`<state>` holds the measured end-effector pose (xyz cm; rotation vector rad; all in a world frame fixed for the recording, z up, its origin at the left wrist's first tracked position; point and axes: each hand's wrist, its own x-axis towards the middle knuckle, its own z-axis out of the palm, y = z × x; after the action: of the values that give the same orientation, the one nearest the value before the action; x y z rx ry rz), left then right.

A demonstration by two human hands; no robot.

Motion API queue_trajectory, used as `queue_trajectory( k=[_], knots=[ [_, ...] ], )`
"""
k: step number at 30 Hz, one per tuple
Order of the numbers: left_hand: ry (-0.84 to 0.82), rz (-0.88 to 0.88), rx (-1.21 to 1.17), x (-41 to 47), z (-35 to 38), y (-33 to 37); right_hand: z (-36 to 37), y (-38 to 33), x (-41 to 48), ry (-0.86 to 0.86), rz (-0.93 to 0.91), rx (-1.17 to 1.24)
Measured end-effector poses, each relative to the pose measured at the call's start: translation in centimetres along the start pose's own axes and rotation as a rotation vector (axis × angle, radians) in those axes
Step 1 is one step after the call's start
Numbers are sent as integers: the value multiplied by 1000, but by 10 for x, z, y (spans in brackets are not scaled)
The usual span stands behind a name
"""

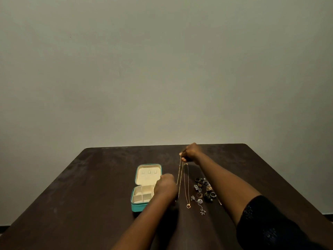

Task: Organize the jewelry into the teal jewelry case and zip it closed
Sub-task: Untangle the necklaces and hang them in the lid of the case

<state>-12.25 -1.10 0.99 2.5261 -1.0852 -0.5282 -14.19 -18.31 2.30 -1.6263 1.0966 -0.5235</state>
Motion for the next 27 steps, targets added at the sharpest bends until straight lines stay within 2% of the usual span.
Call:
queue_trajectory(
  k=[4,9,15,21,27],
  knots=[
    [-50,5,58,13,5,1,14,8,19,-54,-43,-333],
    [-137,0,166,23,16,-3,23,17,36,-57,-135,-547],
    [-122,13,191,24,17,-1,33,29,50,-70,-269,-673],
    [-129,29,179,21,16,1,28,24,54,-161,-274,-757],
    [-100,51,218,18,13,-2,25,24,52,-233,-416,-978]
  ],
)
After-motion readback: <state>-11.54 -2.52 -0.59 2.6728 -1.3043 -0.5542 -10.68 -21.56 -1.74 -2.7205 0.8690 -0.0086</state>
